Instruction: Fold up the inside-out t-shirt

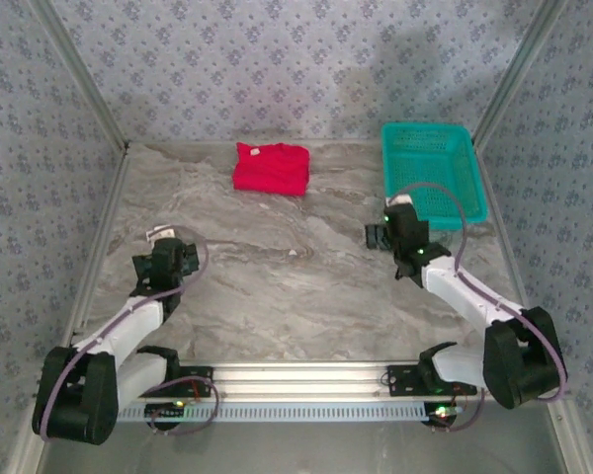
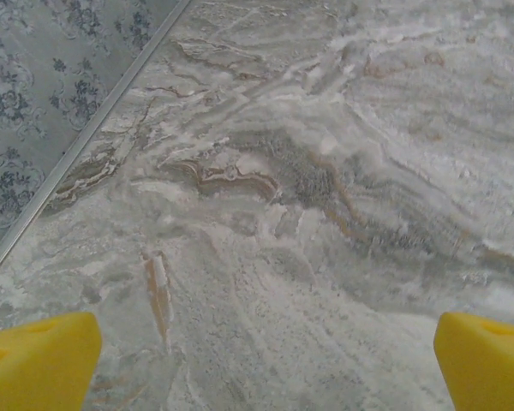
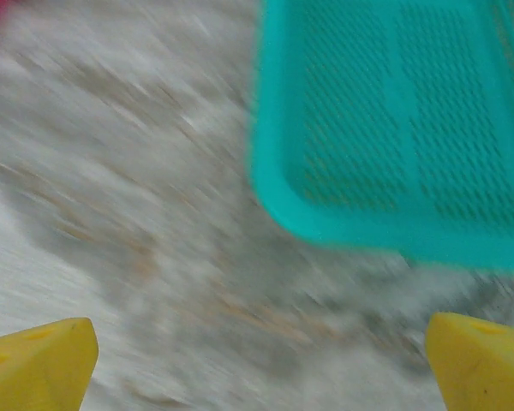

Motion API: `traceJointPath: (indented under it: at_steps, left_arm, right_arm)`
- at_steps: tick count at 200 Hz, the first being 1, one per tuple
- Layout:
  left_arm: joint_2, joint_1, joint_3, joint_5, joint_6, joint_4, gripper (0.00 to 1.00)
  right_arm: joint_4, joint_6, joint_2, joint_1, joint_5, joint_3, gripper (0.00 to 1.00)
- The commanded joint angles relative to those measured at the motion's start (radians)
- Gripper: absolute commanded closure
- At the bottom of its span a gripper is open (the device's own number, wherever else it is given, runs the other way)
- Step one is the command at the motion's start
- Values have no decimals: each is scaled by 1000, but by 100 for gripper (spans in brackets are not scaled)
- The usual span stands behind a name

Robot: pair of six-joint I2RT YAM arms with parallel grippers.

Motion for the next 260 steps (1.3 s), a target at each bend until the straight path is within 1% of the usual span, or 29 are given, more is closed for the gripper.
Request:
traceJointPath:
  at_steps: [1,22,41,44,52,61,75,100,108,119,130,136,149,159,169,175,184,193,202,208,211,217,220,223,232,235,244,254,260]
  left_arm:
    - [-4,12,-44,55,107,255,0]
    - [-2,17,-83,121,171,352,0]
    - [12,36,-107,167,202,426,0]
    - [16,42,-108,176,204,433,0]
    - [28,58,-107,204,206,450,0]
    - [45,74,-107,230,206,475,1]
    - [76,91,-107,244,205,518,0]
    - [150,118,-86,246,211,584,0]
    - [180,120,-77,251,217,607,0]
    - [220,124,-63,259,227,636,0]
    - [234,126,-21,261,221,566,0]
    - [246,128,-13,264,222,566,0]
    - [255,129,7,272,222,535,0]
    - [257,130,14,274,222,527,0]
    - [266,130,20,273,212,525,0]
    - [274,133,25,275,188,529,0]
    - [306,138,12,280,138,603,0]
    - [379,142,-11,305,145,718,0]
    - [495,142,-21,312,152,848,0]
    - [547,133,-15,291,168,934,0]
    - [536,128,-10,279,167,914,1]
    - [480,128,19,280,150,756,0]
    - [466,132,32,287,146,705,0]
    - [475,135,36,290,147,707,0]
    - [520,135,26,281,154,809,0]
    - [513,135,29,281,152,796,0]
    - [486,139,66,285,141,668,0]
    - [506,147,65,296,141,710,0]
    - [495,147,72,290,136,673,0]
  right_arm:
    - [144,-51,-66,-85,131,-84,0]
    - [302,-36,-86,-187,100,-214,0]
    - [532,-45,-76,-255,58,-337,0]
    - [561,-81,-72,-265,55,-343,0]
    - [538,-45,-73,-280,35,-337,0]
    - [643,-78,-59,-297,11,-360,0]
    - [719,-81,-28,-321,-33,-370,0]
    - [873,-124,71,-343,-120,-364,0]
    - [889,-102,111,-353,-142,-347,0]
    - [967,-91,195,-358,-159,-345,0]
    - [1023,-110,285,-361,-214,-335,0]
    - [1071,-131,321,-349,-221,-329,0]
    - [975,-151,287,-333,-222,-311,0]
    - [1030,-158,305,-326,-215,-322,0]
    - [994,-157,293,-324,-206,-314,0]
    - [1007,-159,300,-321,-204,-314,0]
    - [1006,-160,297,-318,-194,-317,0]
    - [1019,-162,300,-314,-186,-320,0]
    - [1025,-164,298,-308,-172,-324,0]
    - [1034,-166,299,-305,-165,-328,0]
    - [1038,-167,300,-304,-160,-329,0]
    - [1044,-168,299,-301,-152,-332,0]
    - [1046,-169,299,-298,-151,-334,0]
    - [1047,-169,300,-299,-150,-334,0]
    - [1048,-169,300,-298,-147,-334,0]
    - [1048,-169,300,-299,-148,-334,0]
    - [1046,-169,300,-298,-149,-332,0]
    - [1046,-169,300,-299,-149,-332,0]
    - [1045,-168,300,-298,-150,-332,0]
